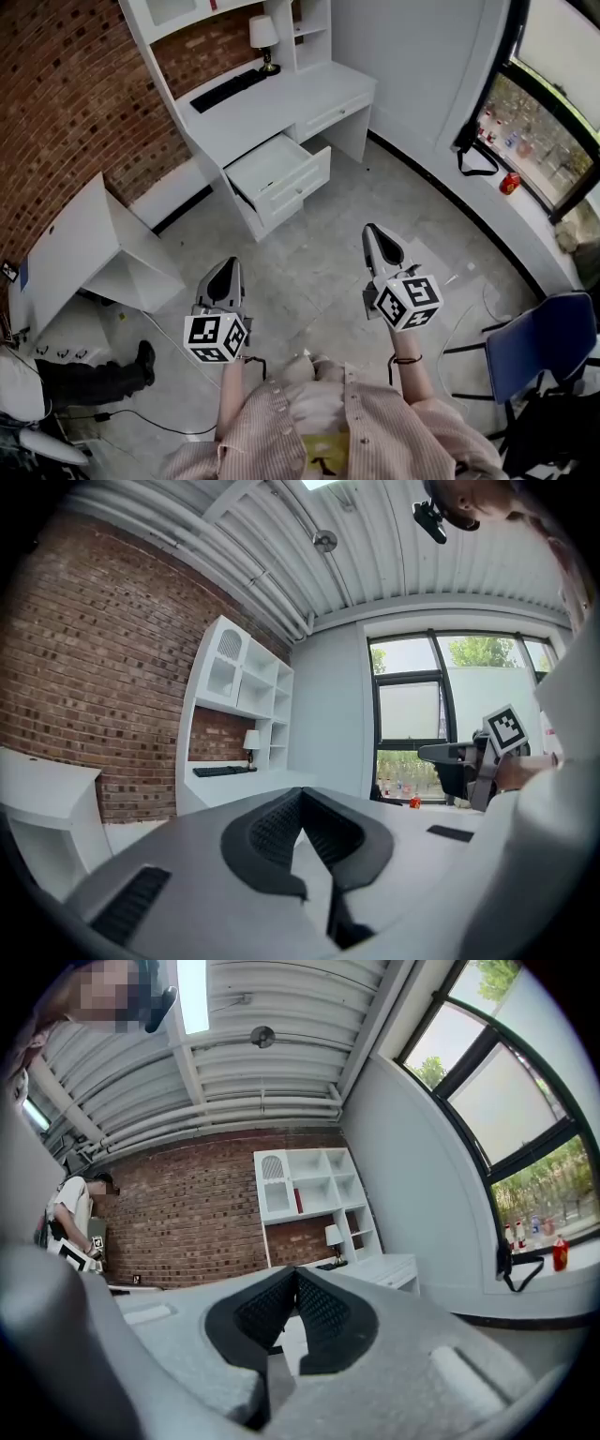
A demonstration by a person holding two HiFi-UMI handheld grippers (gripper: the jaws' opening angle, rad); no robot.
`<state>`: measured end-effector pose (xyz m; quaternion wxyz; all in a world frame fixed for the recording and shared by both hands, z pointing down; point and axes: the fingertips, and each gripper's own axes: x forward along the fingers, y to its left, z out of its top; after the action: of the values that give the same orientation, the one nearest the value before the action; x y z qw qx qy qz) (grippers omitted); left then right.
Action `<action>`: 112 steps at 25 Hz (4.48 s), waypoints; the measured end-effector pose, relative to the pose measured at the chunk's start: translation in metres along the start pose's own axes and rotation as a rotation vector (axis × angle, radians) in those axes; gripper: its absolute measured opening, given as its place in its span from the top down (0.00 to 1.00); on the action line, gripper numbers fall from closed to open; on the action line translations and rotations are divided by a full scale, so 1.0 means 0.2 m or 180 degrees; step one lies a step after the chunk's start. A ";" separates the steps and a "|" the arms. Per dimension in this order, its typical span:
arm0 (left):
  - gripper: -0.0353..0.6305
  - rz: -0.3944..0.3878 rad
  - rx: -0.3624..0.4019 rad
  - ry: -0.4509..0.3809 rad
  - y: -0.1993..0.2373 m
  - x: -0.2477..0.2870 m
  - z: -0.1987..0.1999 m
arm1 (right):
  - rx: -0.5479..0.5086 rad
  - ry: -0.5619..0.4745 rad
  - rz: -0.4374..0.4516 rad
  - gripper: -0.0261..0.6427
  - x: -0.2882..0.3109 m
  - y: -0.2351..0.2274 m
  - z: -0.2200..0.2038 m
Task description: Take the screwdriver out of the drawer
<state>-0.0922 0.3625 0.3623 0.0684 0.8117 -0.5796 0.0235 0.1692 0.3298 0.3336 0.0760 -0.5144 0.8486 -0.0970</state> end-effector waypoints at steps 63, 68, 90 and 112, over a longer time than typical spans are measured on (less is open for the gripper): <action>0.95 0.0265 -0.0676 0.0551 1.07 1.74 -0.24 | 0.0136 0.0968 0.0480 0.78 2.17 -0.58 -0.47; 0.95 0.0400 -0.0808 0.0705 1.11 1.93 -0.31 | 0.0104 0.1158 0.0715 0.78 2.42 -0.67 -0.52; 0.95 0.0886 -0.1293 0.1244 1.21 2.42 -0.69 | -0.0625 0.2702 0.2259 0.78 2.92 -0.75 -1.12; 0.95 0.0579 -0.1775 0.1958 1.28 2.51 -1.16 | -0.1892 0.3985 0.3144 0.78 2.87 -0.70 -1.94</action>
<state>-0.1601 -0.1569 0.6720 0.4528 0.6628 -0.5856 0.1128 -0.0636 -0.2097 0.7268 -0.5121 0.0648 0.8515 -0.0925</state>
